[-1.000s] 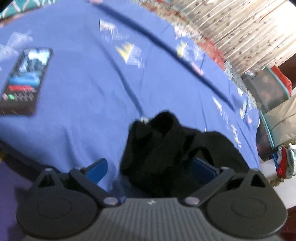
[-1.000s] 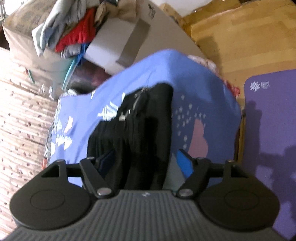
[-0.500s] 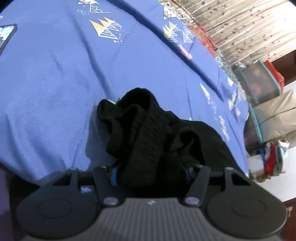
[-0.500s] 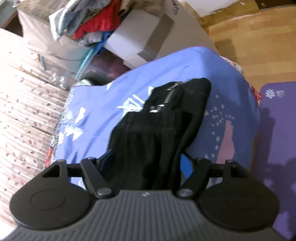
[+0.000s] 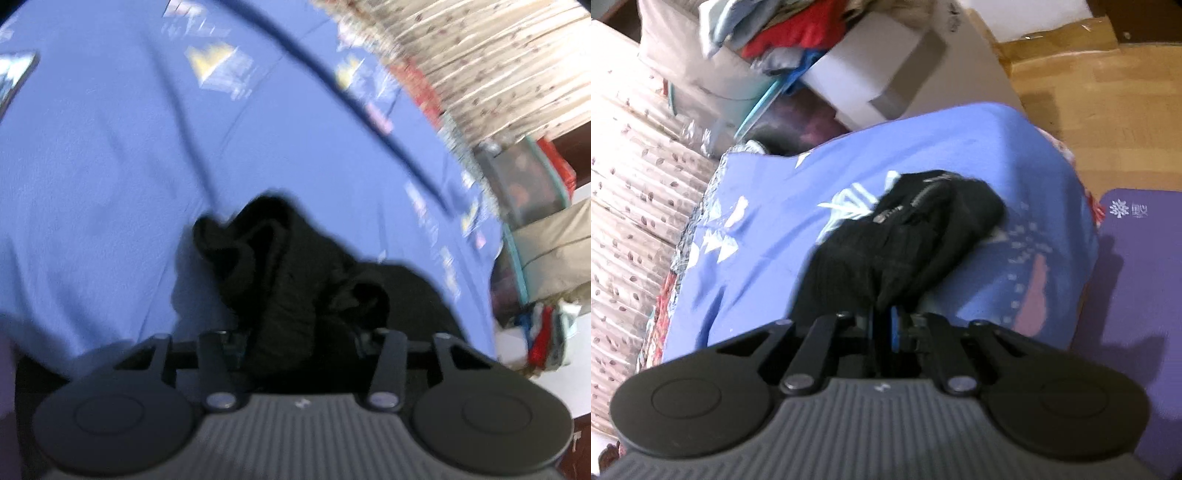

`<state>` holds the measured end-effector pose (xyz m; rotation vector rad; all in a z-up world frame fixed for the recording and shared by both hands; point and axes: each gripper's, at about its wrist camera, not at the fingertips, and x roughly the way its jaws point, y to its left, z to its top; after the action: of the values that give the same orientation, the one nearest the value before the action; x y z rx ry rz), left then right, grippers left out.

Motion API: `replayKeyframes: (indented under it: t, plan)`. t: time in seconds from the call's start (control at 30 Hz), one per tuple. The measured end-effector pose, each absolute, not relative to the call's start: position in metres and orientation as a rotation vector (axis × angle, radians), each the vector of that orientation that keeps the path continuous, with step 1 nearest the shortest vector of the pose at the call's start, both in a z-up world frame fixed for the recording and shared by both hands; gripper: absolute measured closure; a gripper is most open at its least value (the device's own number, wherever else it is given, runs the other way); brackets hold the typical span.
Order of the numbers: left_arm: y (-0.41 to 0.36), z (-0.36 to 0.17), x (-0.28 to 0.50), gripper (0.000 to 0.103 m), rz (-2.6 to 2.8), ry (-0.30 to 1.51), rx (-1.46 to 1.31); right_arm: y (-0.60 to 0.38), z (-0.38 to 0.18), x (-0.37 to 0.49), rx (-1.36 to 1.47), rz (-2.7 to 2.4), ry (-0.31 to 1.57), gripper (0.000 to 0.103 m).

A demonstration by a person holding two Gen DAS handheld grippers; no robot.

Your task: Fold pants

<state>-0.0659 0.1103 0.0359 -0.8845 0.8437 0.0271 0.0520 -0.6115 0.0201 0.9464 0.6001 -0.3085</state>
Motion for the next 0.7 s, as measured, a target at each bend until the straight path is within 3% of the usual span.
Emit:
replayKeyframes:
  t: [0.2, 0.47, 0.6, 0.7]
  plan:
    - [0.15, 0.107, -0.023, 0.081, -0.015, 0.644, -0.912, -0.584, 0.112, 0.104, 0.934, -0.152, 0.454, 0.092]
    - [0.195, 0.218, 0.005, 0.081, -0.024, 0.357, -0.815, -0.533, 0.218, 0.181, 0.957, 0.036, 0.269, 0.092]
    - [0.21, 0.225, -0.017, 0.08, 0.036, 0.325, -0.775, -0.517, 0.212, 0.181, 0.937, 0.075, 0.274, 0.092]
    - [0.226, 0.184, -0.027, 0.08, 0.122, 0.425, -0.817, -0.508, 0.171, 0.172, 0.917, 0.059, 0.359, 0.092]
